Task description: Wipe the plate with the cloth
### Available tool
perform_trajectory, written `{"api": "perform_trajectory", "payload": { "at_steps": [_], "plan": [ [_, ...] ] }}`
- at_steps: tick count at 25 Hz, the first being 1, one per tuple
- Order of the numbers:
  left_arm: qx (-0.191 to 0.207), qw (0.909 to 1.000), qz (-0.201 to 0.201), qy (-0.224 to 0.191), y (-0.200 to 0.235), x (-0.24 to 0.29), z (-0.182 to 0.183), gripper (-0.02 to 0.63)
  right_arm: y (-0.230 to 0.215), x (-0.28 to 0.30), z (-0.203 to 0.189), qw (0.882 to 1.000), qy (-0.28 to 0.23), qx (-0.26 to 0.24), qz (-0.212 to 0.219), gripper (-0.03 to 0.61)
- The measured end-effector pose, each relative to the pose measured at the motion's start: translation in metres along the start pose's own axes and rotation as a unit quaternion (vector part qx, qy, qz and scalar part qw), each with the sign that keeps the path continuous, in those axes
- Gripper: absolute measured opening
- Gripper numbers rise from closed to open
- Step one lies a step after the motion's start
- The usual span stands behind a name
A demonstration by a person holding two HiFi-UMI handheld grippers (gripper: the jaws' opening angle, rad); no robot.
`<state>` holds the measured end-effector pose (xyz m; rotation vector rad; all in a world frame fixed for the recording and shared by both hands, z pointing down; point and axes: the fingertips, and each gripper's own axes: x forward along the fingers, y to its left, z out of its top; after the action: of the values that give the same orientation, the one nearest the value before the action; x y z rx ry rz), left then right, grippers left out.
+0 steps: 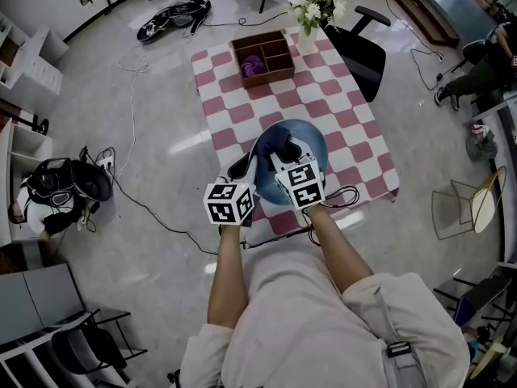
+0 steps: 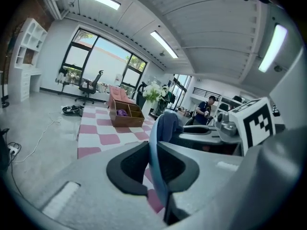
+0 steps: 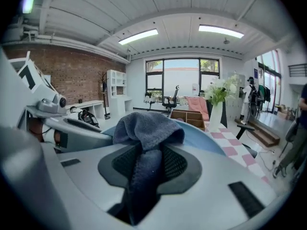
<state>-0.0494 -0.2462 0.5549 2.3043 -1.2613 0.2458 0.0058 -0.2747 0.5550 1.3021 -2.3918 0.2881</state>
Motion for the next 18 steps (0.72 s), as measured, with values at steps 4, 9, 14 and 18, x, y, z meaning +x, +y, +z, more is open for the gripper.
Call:
{"api": "perform_trajectory", "payload": {
  "at_steps": [4, 9, 14, 18],
  "plan": [
    [0.01, 0.9997, -0.02, 0.014, -0.006, 0.001, -0.003, 0.04, -0.015, -0.004, -0.005, 0.997, -0.015, 0.076, -0.004, 0.121],
    [0.019, 0.9993, -0.028, 0.018, -0.009, -0.002, -0.005, 0.04, -0.036, -0.011, -0.011, 0.994, -0.021, 0.105, -0.025, 0.123],
    [0.028, 0.999, -0.031, 0.018, -0.004, -0.008, -0.005, 0.04, -0.063, -0.018, -0.03, 0.988, -0.014, 0.145, -0.048, 0.123],
    [0.009, 0.9997, -0.023, 0.003, 0.005, -0.013, -0.003, 0.04, -0.072, -0.021, -0.041, 0.987, -0.004, 0.149, -0.059, 0.123]
  ]
}}
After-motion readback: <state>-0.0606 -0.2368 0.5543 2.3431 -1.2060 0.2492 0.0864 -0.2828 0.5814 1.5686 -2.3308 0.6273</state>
